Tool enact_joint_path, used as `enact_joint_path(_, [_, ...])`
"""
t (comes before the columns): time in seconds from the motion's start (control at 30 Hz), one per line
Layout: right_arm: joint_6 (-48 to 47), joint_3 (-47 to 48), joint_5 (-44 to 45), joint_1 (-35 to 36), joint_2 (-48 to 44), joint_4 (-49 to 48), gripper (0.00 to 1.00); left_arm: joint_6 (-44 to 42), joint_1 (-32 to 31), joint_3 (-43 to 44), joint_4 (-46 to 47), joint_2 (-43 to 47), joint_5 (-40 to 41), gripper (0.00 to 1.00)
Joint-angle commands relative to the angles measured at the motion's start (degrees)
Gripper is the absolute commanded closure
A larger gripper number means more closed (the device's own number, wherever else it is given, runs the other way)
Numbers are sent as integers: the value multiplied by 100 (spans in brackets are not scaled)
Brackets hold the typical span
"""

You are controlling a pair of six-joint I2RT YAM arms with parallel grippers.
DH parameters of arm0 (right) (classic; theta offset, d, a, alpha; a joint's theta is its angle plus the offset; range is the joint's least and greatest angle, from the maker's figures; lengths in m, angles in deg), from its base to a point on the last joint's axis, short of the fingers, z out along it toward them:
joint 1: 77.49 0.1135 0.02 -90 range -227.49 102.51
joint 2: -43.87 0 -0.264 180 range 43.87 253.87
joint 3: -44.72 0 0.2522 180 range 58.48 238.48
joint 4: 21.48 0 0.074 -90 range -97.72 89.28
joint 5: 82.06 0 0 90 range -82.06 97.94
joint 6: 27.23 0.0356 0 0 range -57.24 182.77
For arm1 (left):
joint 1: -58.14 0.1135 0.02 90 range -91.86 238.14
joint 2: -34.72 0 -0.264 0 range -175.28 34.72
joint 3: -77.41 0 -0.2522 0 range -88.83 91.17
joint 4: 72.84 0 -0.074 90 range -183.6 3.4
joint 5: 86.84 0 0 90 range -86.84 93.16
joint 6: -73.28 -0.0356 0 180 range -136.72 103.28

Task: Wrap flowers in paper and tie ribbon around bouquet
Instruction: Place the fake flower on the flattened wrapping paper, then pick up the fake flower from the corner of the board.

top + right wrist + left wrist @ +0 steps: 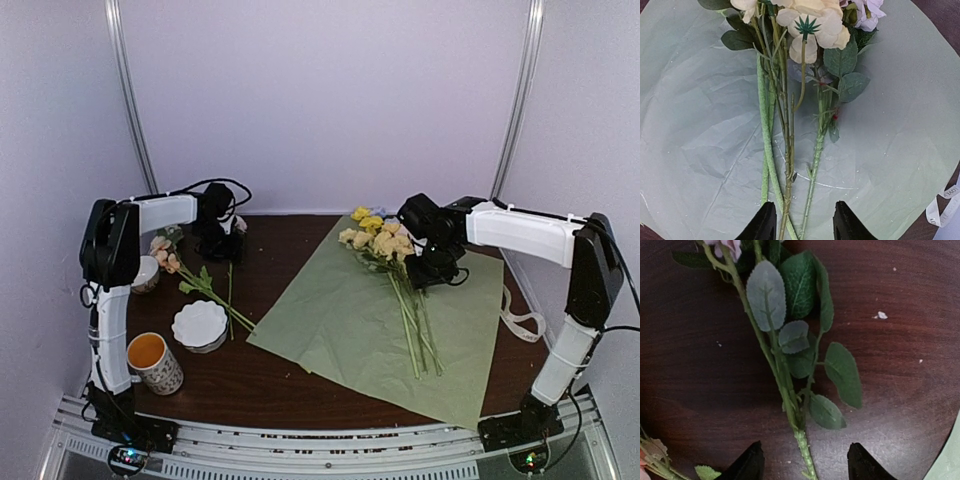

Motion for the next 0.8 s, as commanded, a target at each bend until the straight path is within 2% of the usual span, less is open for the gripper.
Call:
enact_joint_path(0.0, [128, -262, -9, 61, -289, -126, 59, -159, 34, 355, -314, -461, -44, 43])
enact_joint_path(0.13, [128, -266, 11, 96, -320, -78, 59, -156, 42, 486, -366, -757, -331, 54])
enact_joint_path(0.2, [127, -255, 20, 122, -347, -49, 59, -109, 68, 482, -371, -807, -408, 71])
enact_joint_path(0.27, [120, -228, 32, 139, -379, -15, 59, 11, 82, 356, -315, -677, -401, 96])
enact_joint_path(0.3, [120, -220, 43, 148, -396, 2, 59, 65, 82, 232, -182, -509, -358, 100])
enact_joint_path(0.57, [-34, 56, -142, 309, -778, -80, 59, 437, 137, -410, 1090, 1549, -372, 100])
enact_joint_path(0.67, [-310, 185, -470, 536, -1086, -421, 59, 483, 109, -705, 1753, 2390, -810, 100])
enact_joint_path(0.77, [-649, 205, -1266, 822, -1522, -1158, 59, 512, -117, -1301, 2987, 3311, -1474, 100])
